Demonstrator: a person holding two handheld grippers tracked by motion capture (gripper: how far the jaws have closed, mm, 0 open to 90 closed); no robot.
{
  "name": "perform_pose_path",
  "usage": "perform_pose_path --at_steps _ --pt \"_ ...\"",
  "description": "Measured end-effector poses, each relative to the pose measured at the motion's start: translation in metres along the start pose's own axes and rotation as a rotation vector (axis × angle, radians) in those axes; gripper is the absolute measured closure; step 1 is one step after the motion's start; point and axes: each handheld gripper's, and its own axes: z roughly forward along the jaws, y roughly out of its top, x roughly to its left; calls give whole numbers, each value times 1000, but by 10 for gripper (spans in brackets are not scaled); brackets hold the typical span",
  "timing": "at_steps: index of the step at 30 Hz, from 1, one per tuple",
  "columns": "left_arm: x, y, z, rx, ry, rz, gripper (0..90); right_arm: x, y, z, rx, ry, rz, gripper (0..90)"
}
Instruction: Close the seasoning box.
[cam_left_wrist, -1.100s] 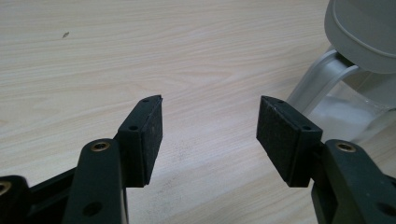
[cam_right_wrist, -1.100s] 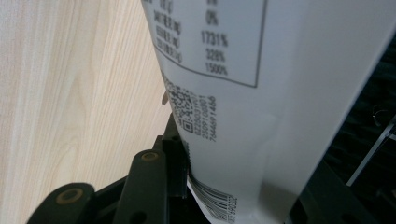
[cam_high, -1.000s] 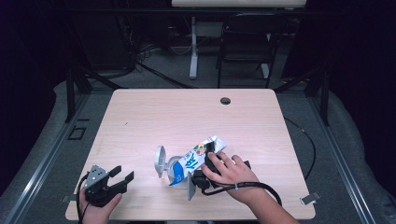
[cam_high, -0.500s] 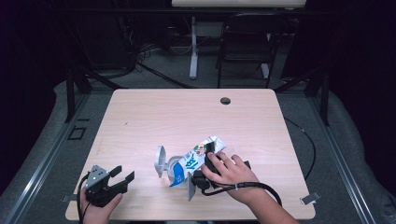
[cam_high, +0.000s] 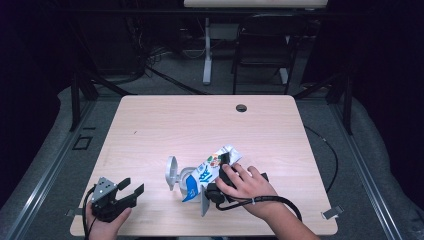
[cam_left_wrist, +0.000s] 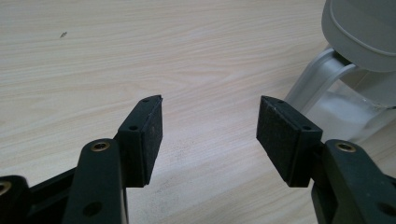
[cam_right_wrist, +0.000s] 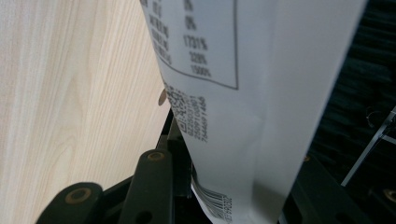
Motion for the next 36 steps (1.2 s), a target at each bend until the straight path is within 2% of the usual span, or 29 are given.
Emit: perform_pose_path --at_steps 36 --pt "0 0 0 2 -1 1 412 -1 0 -1 -5 -10 -15 697"
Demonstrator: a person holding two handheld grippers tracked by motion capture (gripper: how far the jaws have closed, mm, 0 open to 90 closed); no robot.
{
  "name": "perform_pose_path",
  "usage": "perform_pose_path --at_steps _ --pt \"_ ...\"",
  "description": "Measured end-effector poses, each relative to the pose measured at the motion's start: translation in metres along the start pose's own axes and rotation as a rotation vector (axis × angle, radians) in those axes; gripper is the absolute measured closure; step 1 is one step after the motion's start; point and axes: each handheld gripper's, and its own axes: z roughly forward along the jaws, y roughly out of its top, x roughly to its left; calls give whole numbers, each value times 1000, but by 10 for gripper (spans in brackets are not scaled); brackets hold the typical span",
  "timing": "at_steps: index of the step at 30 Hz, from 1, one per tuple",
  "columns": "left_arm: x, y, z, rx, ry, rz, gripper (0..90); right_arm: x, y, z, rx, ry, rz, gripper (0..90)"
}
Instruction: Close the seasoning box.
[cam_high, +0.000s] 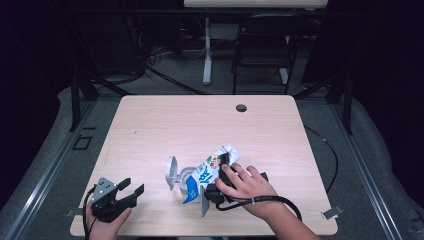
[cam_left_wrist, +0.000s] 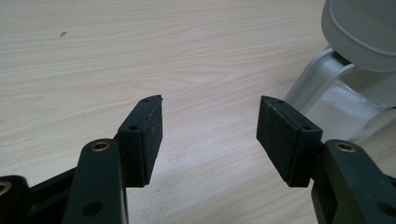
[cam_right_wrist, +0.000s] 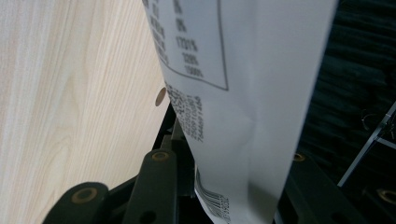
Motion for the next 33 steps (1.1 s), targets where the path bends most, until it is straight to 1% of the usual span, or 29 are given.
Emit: perform_pose_path --at_steps 8,10,12,13,14,17,22,27,33 --pt "0 1 -1 5 3 1 412 0 0 0 -2 3 5 708" --pt "0 1 -1 5 4 1 412 -1 0 -1 5 1 -3 710" --pt "0 1 -1 2 4 1 412 0 0 0 -9 4 9 713" --pt "0 1 -1 0 5 2 412 -1 0 -1 4 1 -3 716" --pt "0 1 -1 1 5 2 412 0 0 -1 -2 1 5 718" --pt "0 1 -1 8 4 3 412 -1 0 -1 1 2 2 721" --pt "0 1 -1 1 5 2 412 -1 0 -1 -10 3 5 725" --pt "0 3 -2 8 4 9 412 -1 0 -1 -12 -2 -3 726" --pt "-1 3 -1 1 4 7 412 -1 0 -2 -9 -7 -13 728"
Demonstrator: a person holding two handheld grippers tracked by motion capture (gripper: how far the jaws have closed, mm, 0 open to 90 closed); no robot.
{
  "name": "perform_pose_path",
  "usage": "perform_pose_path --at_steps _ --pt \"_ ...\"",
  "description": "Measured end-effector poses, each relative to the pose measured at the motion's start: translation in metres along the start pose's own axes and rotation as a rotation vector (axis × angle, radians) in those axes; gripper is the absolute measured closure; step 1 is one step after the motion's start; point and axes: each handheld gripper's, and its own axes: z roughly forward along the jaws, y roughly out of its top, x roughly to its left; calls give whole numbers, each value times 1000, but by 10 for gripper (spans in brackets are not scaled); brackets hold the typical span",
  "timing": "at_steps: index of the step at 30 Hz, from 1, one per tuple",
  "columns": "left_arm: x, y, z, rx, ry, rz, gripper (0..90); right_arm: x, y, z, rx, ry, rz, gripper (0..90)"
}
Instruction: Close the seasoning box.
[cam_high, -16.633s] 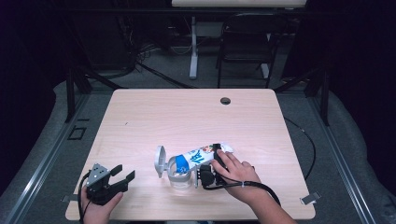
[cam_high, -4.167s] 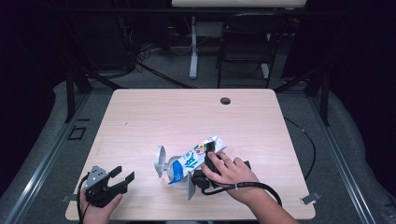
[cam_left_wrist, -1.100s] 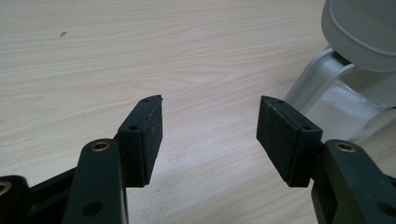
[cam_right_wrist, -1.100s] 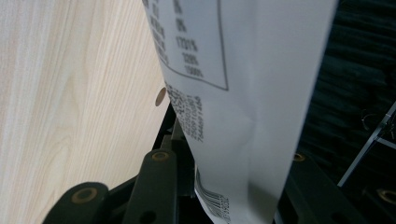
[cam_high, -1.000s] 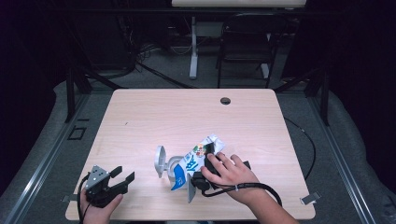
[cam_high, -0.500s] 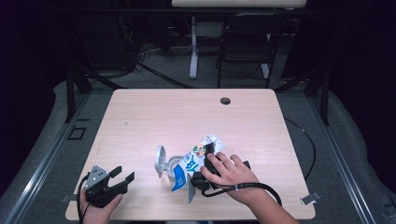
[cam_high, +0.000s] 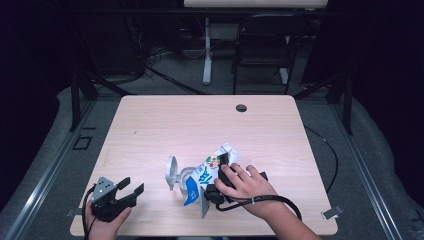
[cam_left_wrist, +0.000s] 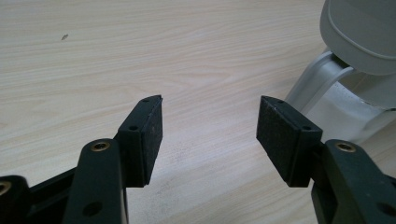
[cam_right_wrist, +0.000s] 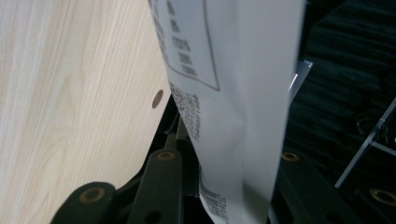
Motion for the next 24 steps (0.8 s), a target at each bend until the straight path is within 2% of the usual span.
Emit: perform_pose_path --at_steps 24 --pt "-1 -1 1 4 -3 -1 412 0 0 -1 -16 -10 -18 734"
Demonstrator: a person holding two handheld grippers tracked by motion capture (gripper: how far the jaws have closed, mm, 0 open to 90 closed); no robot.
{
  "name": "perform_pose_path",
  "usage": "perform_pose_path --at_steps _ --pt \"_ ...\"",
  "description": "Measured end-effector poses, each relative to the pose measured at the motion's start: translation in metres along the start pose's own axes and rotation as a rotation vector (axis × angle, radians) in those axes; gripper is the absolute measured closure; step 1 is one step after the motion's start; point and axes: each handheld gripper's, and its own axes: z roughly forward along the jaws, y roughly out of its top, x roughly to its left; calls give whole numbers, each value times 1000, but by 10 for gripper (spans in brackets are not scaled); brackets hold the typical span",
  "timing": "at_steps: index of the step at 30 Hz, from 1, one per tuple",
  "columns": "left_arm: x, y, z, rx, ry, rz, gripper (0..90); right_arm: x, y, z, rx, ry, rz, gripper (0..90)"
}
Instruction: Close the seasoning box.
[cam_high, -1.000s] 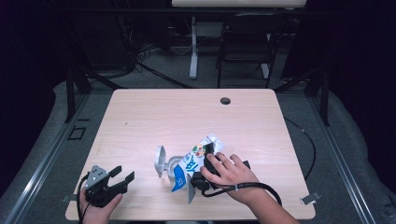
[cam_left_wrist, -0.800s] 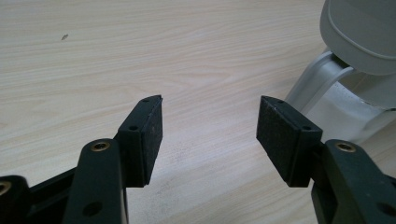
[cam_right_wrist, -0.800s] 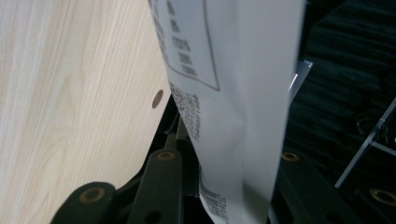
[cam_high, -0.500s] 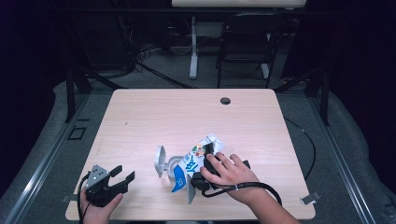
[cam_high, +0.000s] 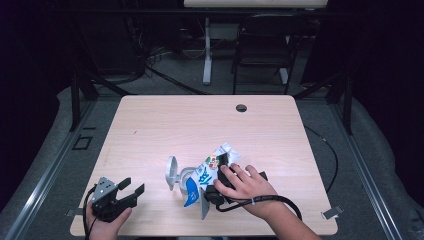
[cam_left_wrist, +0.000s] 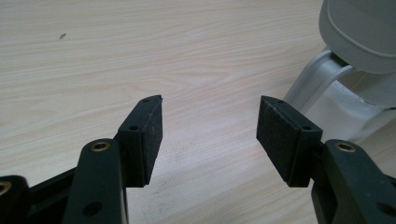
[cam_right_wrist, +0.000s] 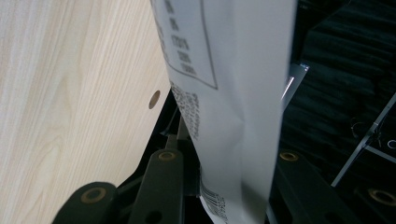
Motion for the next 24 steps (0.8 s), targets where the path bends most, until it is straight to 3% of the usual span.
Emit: perform_pose_path --at_steps 24 --pt "-1 0 0 -7 0 -1 413 -1 0 -2 -2 -5 -12 742"
